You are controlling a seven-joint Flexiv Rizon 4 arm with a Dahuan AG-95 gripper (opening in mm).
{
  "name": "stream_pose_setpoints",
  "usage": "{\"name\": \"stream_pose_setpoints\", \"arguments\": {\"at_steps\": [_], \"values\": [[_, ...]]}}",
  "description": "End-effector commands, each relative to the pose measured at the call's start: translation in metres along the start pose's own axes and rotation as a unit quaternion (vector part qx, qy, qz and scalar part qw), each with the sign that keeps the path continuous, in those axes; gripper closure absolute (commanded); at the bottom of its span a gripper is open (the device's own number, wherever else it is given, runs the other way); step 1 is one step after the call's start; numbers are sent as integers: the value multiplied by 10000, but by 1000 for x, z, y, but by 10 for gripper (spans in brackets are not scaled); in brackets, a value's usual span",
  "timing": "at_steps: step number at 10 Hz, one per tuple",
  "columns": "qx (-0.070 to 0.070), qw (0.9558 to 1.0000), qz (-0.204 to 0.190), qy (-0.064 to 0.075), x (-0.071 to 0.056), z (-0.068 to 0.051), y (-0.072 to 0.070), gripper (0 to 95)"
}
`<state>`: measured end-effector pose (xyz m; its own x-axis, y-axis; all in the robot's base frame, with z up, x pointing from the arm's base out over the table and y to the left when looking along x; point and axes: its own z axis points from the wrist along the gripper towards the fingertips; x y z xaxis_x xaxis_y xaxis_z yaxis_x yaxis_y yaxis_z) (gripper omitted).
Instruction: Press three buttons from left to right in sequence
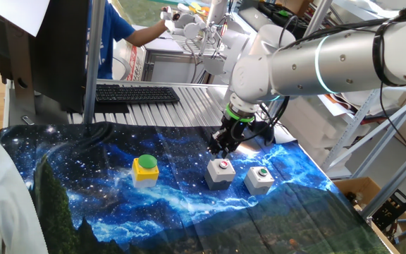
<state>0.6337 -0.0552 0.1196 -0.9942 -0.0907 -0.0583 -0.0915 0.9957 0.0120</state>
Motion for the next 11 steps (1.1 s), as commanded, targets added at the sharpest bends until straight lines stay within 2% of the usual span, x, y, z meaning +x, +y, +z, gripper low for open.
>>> {"name": "stream_pose_setpoints", "arguments": {"at_steps": [1,3,5,8,10,11], "values": [[6,10000,18,9,-1,1,0,760],[-7,10000,54,78,-1,3,2,760],[-2,9999,61,81,-1,4,4,760],[22,9999,147,69,2,11,19,760],[38,9993,339,159,-5,8,46,760],[52,9985,498,221,-12,-1,69,760]]}}
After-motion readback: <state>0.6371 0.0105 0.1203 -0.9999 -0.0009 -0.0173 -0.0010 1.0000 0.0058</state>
